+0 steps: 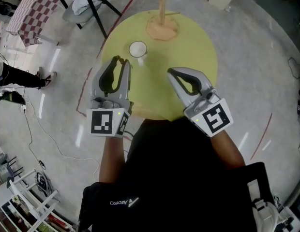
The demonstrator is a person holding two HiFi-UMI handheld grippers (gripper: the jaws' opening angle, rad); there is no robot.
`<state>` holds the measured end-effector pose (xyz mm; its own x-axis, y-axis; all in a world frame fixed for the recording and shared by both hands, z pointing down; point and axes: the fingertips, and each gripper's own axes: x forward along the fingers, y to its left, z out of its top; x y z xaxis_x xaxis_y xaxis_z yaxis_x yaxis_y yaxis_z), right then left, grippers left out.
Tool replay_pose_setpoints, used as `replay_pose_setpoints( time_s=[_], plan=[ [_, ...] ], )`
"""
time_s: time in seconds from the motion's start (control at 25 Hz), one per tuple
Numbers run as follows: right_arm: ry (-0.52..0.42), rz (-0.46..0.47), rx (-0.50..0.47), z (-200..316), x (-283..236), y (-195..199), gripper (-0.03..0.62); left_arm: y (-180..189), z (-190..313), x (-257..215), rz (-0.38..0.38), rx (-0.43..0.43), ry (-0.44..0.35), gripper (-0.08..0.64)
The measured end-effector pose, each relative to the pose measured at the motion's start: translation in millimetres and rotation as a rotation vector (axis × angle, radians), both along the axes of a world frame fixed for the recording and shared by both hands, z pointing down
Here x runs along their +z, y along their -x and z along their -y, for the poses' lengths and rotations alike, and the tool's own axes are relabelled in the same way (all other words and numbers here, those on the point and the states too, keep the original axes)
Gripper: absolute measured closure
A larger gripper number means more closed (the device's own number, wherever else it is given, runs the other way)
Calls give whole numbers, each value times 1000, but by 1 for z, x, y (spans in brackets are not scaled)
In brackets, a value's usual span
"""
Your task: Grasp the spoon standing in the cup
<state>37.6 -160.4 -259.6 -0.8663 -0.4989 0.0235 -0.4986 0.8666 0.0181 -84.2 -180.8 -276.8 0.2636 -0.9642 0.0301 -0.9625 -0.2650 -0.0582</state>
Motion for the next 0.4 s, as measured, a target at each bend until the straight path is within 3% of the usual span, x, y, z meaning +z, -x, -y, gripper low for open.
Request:
replay_pose_setpoints(
  time_s=[0.4],
  plan=[
    [-1, -1, 1, -12, 0, -11, 589, -10, -12, -1, -6, 1, 2, 439]
  ],
)
